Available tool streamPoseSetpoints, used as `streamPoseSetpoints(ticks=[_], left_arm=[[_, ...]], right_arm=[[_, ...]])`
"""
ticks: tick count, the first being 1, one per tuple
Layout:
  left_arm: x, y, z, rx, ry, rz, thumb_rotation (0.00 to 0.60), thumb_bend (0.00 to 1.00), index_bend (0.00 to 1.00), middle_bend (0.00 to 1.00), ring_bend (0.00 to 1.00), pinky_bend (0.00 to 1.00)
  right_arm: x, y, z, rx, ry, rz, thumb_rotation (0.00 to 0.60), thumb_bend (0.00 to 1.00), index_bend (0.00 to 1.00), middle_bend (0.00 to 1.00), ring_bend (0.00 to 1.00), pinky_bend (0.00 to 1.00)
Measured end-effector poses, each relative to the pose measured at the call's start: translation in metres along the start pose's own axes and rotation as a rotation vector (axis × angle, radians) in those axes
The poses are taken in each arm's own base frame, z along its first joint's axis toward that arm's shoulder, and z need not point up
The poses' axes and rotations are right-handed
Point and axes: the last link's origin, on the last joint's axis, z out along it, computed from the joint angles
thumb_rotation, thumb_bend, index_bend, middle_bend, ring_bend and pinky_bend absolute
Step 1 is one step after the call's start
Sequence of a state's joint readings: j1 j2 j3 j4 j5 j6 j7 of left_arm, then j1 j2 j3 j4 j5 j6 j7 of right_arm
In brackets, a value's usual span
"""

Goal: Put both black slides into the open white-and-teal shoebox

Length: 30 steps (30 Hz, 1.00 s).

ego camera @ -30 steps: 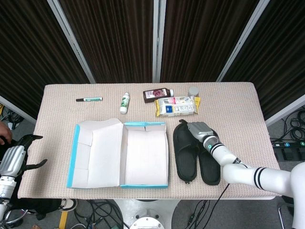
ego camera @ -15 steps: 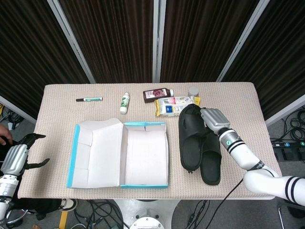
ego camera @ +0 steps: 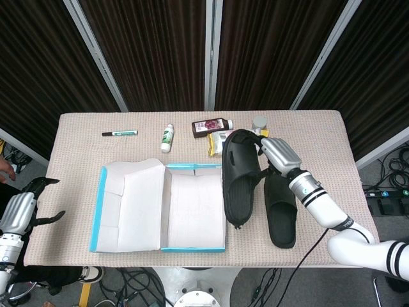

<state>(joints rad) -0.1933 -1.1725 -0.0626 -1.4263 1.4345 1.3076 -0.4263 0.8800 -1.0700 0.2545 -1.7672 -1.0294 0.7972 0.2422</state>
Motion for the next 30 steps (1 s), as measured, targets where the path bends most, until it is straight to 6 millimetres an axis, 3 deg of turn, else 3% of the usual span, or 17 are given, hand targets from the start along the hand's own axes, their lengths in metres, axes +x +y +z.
streamPoseSetpoints(ticks=[12,20,30], left_arm=[[0.0,-0.003,0.0,0.012,0.011,0.003,0.6,0.17,0.23,0.22,0.13,0.23],[-0.001,-0.006,-0.001,0.019,0.011,0.002,0.6,0.17,0.23,0.22,0.13,0.23],[0.0,-0.008,-0.002,0.018,0.023,0.025,0.6,0.17,0.23,0.22,0.13,0.23]], right_arm=[[-0.044,-0.012,0.026,0.191,0.06,0.273,0.6,0.1,0.14,0.49,0.37,0.42],[-0.074,-0.005,0.038,0.246,0.073,0.47,0.6,0.08,0.14,0.49,0.37,0.42],[-0.099,0.001,0.048,0.254,-0.017,0.596,0.6,0.08,0.14,0.49,0.37,0.42]])
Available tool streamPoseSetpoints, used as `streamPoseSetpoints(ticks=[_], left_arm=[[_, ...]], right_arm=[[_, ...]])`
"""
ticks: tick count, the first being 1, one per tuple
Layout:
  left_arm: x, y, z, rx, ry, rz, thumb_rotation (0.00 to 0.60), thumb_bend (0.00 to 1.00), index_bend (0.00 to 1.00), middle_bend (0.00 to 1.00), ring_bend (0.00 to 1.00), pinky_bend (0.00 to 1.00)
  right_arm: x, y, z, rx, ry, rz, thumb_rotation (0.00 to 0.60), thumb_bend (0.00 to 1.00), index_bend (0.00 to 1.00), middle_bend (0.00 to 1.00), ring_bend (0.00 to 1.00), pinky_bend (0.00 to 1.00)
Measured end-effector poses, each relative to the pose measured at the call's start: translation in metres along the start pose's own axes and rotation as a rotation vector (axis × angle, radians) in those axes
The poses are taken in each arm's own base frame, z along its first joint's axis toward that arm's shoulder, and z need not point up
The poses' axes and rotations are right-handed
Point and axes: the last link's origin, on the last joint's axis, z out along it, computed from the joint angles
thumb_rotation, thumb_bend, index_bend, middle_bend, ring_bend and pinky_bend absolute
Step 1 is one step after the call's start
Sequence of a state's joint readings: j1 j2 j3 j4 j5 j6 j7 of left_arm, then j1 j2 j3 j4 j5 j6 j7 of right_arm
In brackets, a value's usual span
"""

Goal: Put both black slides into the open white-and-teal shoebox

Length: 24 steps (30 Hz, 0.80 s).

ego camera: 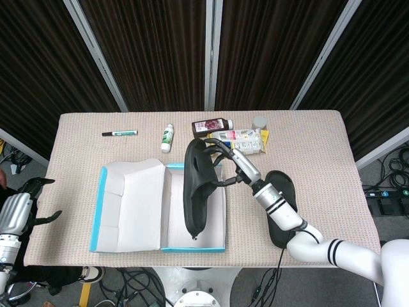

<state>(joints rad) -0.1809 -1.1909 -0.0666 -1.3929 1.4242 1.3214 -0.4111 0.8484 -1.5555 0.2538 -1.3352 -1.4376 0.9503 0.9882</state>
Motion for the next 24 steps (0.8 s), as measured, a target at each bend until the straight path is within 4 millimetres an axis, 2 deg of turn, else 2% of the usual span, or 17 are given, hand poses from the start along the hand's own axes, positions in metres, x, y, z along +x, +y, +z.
streamPoseSetpoints(ticks=[9,24], left_arm=[[0.001,-0.003,-0.001,0.008,0.008,0.004,0.6,0.17,0.23,0.22,0.13,0.23],[0.002,-0.011,0.0,0.023,0.016,0.006,0.6,0.17,0.23,0.22,0.13,0.22]], right_arm=[[-0.018,0.02,0.015,-0.033,-0.083,0.022,0.6,0.07,0.14,0.49,0.37,0.42],[-0.045,0.034,0.038,-0.012,-0.125,0.074,0.6,0.07,0.14,0.49,0.37,0.42]])
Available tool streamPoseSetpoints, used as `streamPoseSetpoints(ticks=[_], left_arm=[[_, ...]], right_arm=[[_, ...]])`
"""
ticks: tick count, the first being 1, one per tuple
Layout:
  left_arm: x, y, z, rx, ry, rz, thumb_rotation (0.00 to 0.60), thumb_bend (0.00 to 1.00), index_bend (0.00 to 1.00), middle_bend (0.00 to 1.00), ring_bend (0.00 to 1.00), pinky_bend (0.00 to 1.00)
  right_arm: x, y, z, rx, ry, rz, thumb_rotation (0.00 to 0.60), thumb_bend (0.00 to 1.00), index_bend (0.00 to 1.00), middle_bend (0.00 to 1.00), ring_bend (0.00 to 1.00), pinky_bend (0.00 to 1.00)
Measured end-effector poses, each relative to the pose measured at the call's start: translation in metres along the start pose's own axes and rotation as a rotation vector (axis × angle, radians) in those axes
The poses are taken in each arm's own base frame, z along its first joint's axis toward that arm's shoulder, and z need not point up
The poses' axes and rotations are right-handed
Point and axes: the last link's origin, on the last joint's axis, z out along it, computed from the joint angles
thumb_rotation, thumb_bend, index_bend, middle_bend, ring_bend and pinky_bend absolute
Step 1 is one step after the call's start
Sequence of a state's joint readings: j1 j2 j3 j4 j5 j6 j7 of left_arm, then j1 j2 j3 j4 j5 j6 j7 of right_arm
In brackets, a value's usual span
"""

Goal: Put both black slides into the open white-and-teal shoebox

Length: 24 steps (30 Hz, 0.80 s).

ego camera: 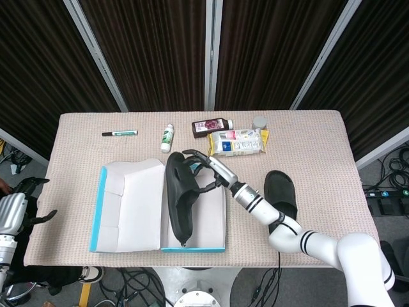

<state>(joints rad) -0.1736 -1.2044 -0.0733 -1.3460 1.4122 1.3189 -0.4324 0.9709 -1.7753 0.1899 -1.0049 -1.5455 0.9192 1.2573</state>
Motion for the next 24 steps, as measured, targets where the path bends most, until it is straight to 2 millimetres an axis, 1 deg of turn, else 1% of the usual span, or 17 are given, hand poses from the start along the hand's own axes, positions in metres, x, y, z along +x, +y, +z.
streamPoseSetpoints(ticks=[14,24], left_arm=[[0.001,-0.006,-0.001,0.01,0.005,0.004,0.6,0.17,0.23,0.22,0.13,0.22],[0.004,-0.011,-0.002,0.017,0.015,0.007,0.6,0.17,0.23,0.22,0.13,0.22]], right_arm=[[-0.022,0.012,0.006,0.037,-0.005,-0.054,0.6,0.06,0.14,0.49,0.37,0.42],[-0.031,0.02,0.011,0.042,0.011,-0.056,0.6,0.06,0.14,0.49,0.37,0.42]])
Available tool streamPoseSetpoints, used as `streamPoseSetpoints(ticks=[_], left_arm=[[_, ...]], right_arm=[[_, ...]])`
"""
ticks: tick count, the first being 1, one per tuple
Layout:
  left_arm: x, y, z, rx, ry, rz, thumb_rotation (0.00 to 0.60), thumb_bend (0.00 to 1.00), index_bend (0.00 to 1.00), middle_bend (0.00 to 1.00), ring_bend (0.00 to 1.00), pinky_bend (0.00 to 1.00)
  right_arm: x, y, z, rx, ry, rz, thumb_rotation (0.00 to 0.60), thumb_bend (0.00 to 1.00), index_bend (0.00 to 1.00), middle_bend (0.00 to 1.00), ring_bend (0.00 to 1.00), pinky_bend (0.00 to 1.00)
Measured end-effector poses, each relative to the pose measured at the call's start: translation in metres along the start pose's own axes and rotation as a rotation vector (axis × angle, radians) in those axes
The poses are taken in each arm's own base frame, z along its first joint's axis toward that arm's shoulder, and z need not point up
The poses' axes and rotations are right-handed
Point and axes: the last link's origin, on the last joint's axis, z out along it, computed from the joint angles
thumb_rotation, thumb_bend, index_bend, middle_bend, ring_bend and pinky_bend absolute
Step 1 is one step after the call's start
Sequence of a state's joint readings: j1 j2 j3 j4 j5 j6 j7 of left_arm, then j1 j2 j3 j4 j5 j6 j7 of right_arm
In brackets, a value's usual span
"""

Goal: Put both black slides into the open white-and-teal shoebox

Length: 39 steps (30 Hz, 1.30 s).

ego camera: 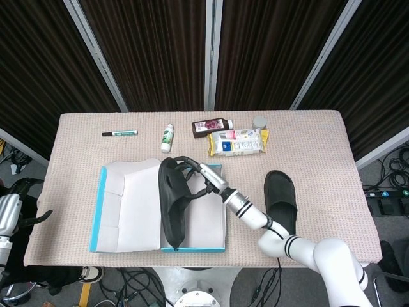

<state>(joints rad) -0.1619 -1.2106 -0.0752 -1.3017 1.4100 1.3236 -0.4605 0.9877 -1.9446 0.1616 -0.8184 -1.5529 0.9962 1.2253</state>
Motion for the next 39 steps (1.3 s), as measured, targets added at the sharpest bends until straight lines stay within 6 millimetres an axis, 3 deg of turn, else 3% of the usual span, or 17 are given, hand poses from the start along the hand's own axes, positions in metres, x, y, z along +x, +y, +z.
streamPoseSetpoints(ticks=[22,39], left_arm=[[0.001,-0.007,-0.002,0.014,-0.004,-0.007,0.6,0.17,0.24,0.22,0.13,0.22],[-0.002,-0.009,-0.003,0.018,-0.011,-0.023,0.6,0.17,0.24,0.22,0.13,0.22]], right_arm=[[-0.007,0.023,0.002,-0.071,-0.023,-0.022,0.6,0.06,0.14,0.49,0.37,0.42],[0.004,0.018,-0.001,-0.094,-0.072,-0.226,0.6,0.05,0.14,0.49,0.37,0.42]])
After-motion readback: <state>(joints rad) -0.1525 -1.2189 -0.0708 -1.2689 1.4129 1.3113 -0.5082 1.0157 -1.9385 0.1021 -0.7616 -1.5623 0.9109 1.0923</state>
